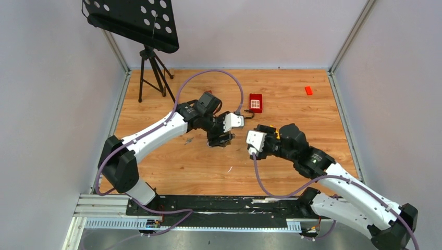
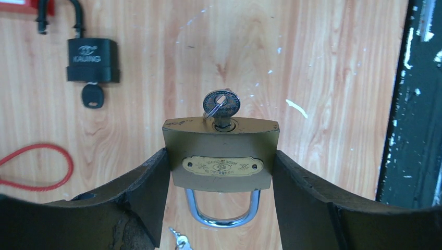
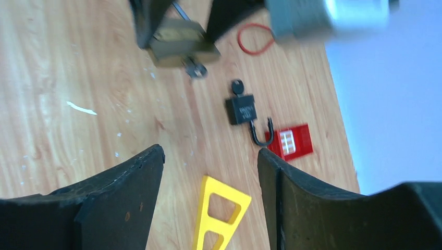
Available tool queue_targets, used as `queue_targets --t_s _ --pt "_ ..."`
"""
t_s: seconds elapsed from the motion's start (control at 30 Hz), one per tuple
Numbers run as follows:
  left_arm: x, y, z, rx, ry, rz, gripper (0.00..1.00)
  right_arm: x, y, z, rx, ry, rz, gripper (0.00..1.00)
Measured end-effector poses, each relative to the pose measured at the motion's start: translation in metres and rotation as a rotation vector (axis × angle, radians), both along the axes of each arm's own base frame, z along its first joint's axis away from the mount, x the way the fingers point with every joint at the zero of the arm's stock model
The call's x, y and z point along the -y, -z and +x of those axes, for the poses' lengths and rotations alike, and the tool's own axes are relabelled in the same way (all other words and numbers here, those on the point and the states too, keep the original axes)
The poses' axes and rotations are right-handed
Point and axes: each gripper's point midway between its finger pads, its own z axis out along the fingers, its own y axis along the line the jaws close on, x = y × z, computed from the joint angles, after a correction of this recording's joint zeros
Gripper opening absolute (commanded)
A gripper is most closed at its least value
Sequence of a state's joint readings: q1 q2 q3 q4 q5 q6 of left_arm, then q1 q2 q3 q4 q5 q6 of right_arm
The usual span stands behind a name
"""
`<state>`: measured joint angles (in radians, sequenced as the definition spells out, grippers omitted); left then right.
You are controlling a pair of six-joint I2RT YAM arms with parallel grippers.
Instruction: Unlock with the key
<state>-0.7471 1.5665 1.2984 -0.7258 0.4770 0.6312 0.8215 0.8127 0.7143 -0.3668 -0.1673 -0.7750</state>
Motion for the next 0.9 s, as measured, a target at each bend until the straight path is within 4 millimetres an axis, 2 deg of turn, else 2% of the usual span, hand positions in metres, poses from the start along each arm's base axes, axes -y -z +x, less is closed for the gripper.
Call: queue_targets --t_s 0.13,0.3,0.43,0.53,0.6,0.9 --pt "-0.005 -0.005 0.012 0.047 -0.055 -0.014 0.00 0.017 0.008 0.022 -0.069 0.116 0.023 0.69" --pt "-0.005 -0.012 0.021 0.092 -0.105 -0.036 0.00 0.019 0.023 0.046 -0.241 0.196 0.041 0.70" --pt "-0.006 -0.017 0.024 0.121 -0.138 -0.066 0.00 0.024 0.012 0.078 -0.397 0.275 0.146 0.77" --pt "-0.006 -0.021 0.025 0.135 -0.155 -0.086 0.00 0.024 0.003 0.092 -0.517 0.290 0.245 0.81" --pt "-0.006 -0.023 0.026 0.140 -0.164 -0.096 0.00 0.019 0.002 0.092 -0.566 0.276 0.276 0.81" --pt "0.001 -0.030 0.032 0.142 -0.205 -0.143 0.00 -0.022 0.011 0.079 -0.880 0.120 0.375 0.82"
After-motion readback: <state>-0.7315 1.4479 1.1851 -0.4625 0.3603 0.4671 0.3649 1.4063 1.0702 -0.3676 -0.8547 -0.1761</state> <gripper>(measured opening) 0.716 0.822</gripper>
